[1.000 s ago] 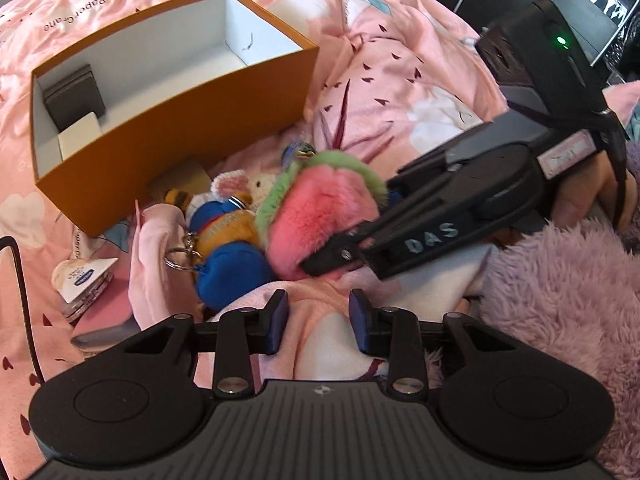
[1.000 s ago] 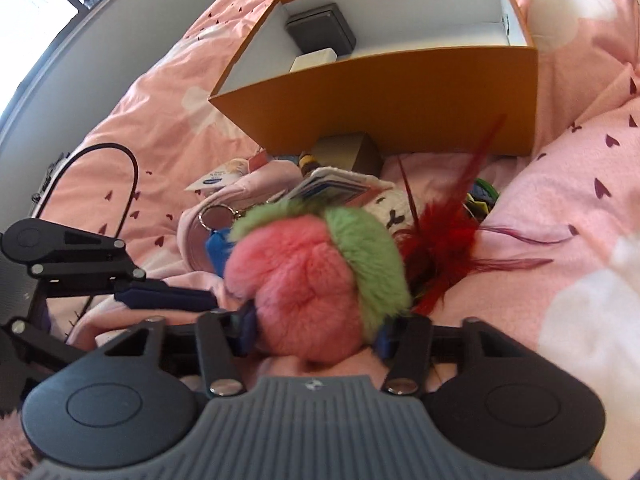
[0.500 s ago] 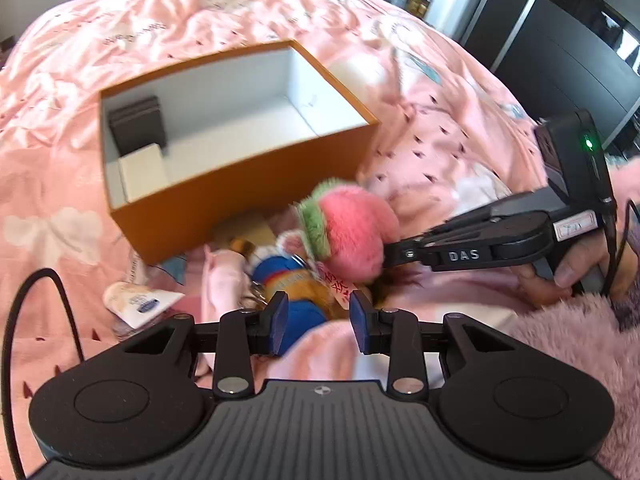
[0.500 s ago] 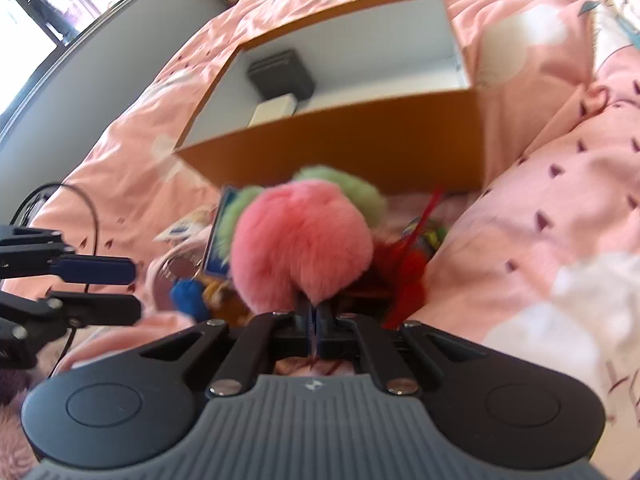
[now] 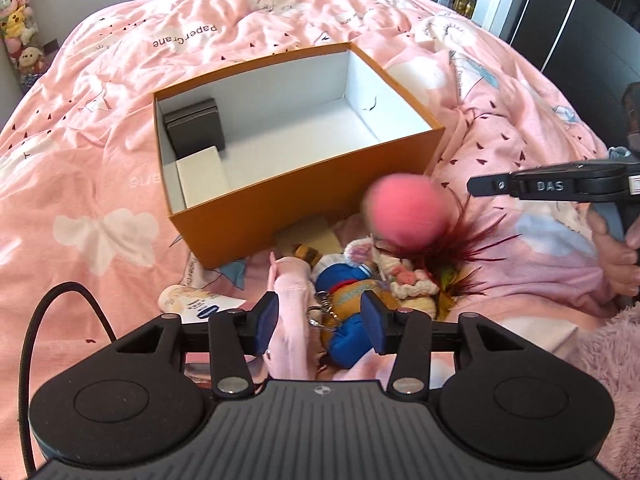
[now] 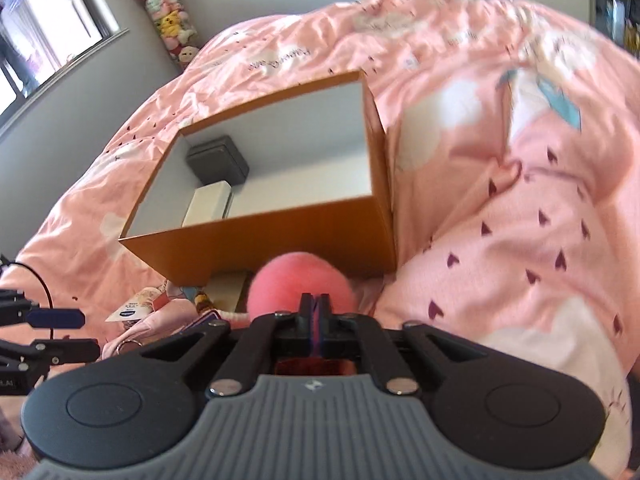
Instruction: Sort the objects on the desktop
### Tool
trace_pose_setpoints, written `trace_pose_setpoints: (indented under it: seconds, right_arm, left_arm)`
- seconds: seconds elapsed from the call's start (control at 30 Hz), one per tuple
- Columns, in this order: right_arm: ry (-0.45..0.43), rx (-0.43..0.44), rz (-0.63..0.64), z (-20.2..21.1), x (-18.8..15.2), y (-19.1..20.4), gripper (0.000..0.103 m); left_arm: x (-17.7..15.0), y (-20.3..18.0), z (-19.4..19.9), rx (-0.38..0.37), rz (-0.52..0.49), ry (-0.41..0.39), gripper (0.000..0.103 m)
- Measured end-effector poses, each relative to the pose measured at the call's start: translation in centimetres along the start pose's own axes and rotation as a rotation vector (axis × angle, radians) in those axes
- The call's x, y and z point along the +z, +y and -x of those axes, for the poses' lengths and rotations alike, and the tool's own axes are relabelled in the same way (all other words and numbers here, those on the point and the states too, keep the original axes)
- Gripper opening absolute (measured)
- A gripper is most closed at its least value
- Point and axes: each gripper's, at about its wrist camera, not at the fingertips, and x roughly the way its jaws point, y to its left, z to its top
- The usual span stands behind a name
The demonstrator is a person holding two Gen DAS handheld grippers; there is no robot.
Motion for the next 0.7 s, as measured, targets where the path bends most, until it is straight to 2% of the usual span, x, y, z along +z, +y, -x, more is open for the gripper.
trace_pose_setpoints:
  seconds: [0.1, 0.2, 0.3, 0.37, 0.43, 0.6, 0.7]
  right_arm:
    - [0.015, 0.089, 0.032, 0.1, 0.2, 1.2, 0.012]
    - [0.076, 0.164, 0.040, -1.0, 0.0, 2.1, 0.018]
    - [0.167, 0.158, 0.064, -2.8, -0.9, 2.7, 0.027]
    - [0.236, 0.165, 0.052, -4.1, -1.7, 2.7, 0.028]
    - [0.298, 0.202, 0.016, -4.9, -2.7, 2.3, 0.028]
    - [0.350, 0.240, -0.038, -5.7, -3.7, 1.8, 0.039]
    - [0.362, 0.259, -0.031, -6.2, -3.9, 2.1, 0.048]
  left_arm:
    - [0.0, 0.2, -0.5, -0.005, 0.002, 0.022, 0.054]
    - [-0.1, 0.2, -0.8, -0.019, 0.014, 0.027, 0.054]
    - [0.0, -0.1, -0.9, -0.084, 0.021, 0.017, 0.054]
    - [0.3, -0.5, -1.2, -0.114, 0.006, 0.015, 0.054]
    - [0.5, -1.4, -1.9, -0.110, -0.026, 0.029, 0.054]
    - [0.8, -3.0, -4.0, -0.119, -0.123, 0.094, 0.054]
    - [1.0, -3.5, -5.1, -0.087, -0.179, 0.143, 0.059]
